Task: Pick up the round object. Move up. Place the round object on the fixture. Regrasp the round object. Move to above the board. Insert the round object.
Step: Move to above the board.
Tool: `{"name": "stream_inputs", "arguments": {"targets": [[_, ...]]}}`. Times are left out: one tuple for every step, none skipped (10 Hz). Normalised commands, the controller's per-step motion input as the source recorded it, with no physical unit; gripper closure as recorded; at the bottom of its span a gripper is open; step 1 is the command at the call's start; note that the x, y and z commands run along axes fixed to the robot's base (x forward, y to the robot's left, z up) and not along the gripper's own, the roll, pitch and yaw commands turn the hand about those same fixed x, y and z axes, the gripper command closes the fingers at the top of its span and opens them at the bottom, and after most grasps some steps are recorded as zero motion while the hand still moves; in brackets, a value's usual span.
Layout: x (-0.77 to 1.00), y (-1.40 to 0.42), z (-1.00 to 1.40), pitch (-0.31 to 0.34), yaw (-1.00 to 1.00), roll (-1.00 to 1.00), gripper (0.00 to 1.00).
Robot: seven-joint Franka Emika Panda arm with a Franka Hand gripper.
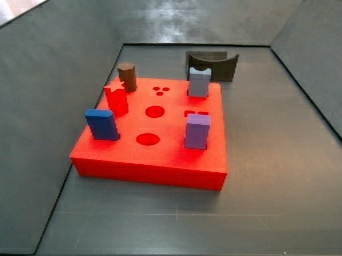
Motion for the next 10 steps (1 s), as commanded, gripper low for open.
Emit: {"name": "stream_inputs", "arguments": {"targets": [[-0.74, -1.0, 0.15, -0.027, -0.09, -1.0, 1.0], [-0.72, -0.97, 0.14, -0.024, -0.1, -1.0, 1.0], [-0.39, -0.44, 0.07, -0.029, -0.1, -1.0, 1.0], [-0.25, -0.23, 0.03, -0.029, -0.1, -1.0, 1.0], [-0.11, -0.07, 0.01, -0.012, -0.09, -1.0, 1.0], [-0.09, -0.05, 0.02, -0.019, -0.09, -1.0, 1.0], [-0.07, -0.01, 0.0, -0.028, -0.06, -0.75, 1.0], [-0.06, 0.0, 0.0, -0.032, -0.05, -0.61, 1.0], [-0.05, 0.01, 0.0, -0.029, -0.03, -0.37, 1.0], [-0.03, 0.01, -0.01, -0.024, -0.02, -0.22, 1.0]]}}
